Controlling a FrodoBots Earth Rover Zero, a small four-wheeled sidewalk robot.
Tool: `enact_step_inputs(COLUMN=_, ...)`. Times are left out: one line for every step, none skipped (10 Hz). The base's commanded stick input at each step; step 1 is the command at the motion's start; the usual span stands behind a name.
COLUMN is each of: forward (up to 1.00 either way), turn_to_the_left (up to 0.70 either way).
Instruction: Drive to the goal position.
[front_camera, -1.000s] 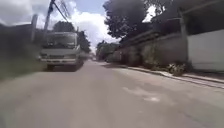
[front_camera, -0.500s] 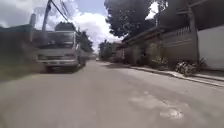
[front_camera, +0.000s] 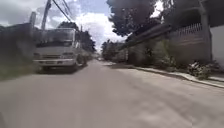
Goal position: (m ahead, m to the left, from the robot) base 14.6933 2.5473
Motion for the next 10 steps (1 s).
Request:
enact_step_inputs(forward=1.0, turn_to_the_left=0.0)
enact_step_inputs(forward=1.0, turn_to_the_left=0.0)
enact_step_inputs(forward=1.0, turn_to_the_left=0.0)
enact_step_inputs(forward=1.0, turn_to_the_left=0.0)
enact_step_inputs(forward=1.0, turn_to_the_left=0.0)
enact_step_inputs(forward=1.0, turn_to_the_left=-0.01)
enact_step_inputs(forward=1.0, turn_to_the_left=-0.05)
enact_step_inputs(forward=1.0, turn_to_the_left=-0.06)
enact_step_inputs(forward=1.0, turn_to_the_left=-0.05)
enact_step_inputs(forward=1.0, turn_to_the_left=-0.04)
